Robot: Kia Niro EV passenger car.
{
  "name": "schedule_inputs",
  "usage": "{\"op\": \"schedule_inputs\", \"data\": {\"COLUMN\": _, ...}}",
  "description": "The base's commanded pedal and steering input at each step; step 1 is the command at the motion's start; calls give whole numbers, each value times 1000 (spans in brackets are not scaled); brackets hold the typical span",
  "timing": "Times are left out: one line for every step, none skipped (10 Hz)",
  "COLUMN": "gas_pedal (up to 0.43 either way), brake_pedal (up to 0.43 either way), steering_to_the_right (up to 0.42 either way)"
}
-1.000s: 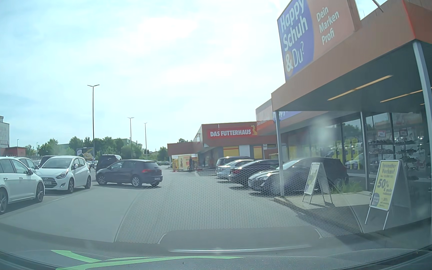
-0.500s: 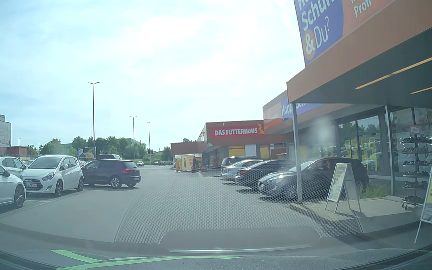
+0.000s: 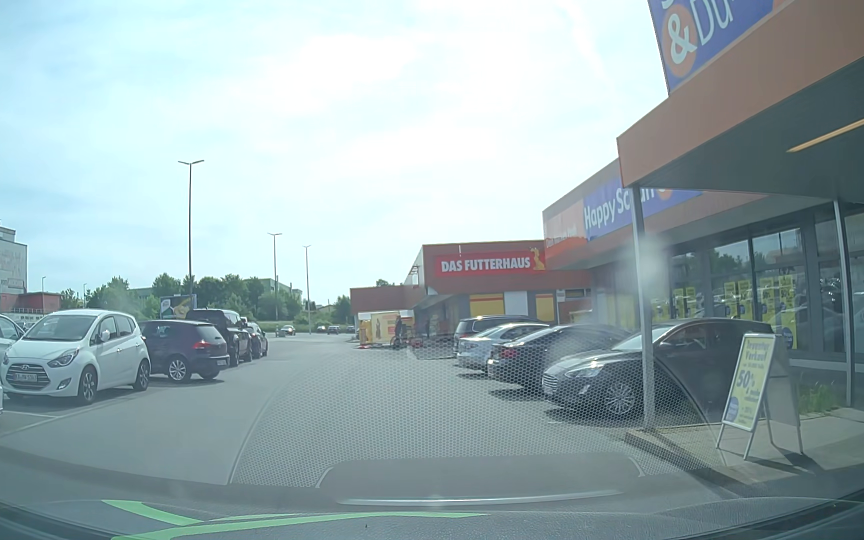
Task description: Follow the waypoints while adhering to traffic rules and regulations
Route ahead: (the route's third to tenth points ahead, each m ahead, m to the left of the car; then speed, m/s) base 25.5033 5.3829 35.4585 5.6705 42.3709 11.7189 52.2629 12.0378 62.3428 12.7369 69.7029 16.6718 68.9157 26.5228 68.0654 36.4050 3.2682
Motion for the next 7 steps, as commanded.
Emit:
{"op": "schedule_inputs", "data": {"gas_pedal": 47, "brake_pedal": 0, "steering_to_the_right": -56}}
{"op": "schedule_inputs", "data": {"gas_pedal": 47, "brake_pedal": 0, "steering_to_the_right": -62}}
{"op": "schedule_inputs", "data": {"gas_pedal": 47, "brake_pedal": 0, "steering_to_the_right": -71}}
{"op": "schedule_inputs", "data": {"gas_pedal": 47, "brake_pedal": 0, "steering_to_the_right": -77}}
{"op": "schedule_inputs", "data": {"gas_pedal": 47, "brake_pedal": 0, "steering_to_the_right": -77}}
{"op": "schedule_inputs", "data": {"gas_pedal": 47, "brake_pedal": 0, "steering_to_the_right": -77}}
{"op": "schedule_inputs", "data": {"gas_pedal": 47, "brake_pedal": 0, "steering_to_the_right": -77}}
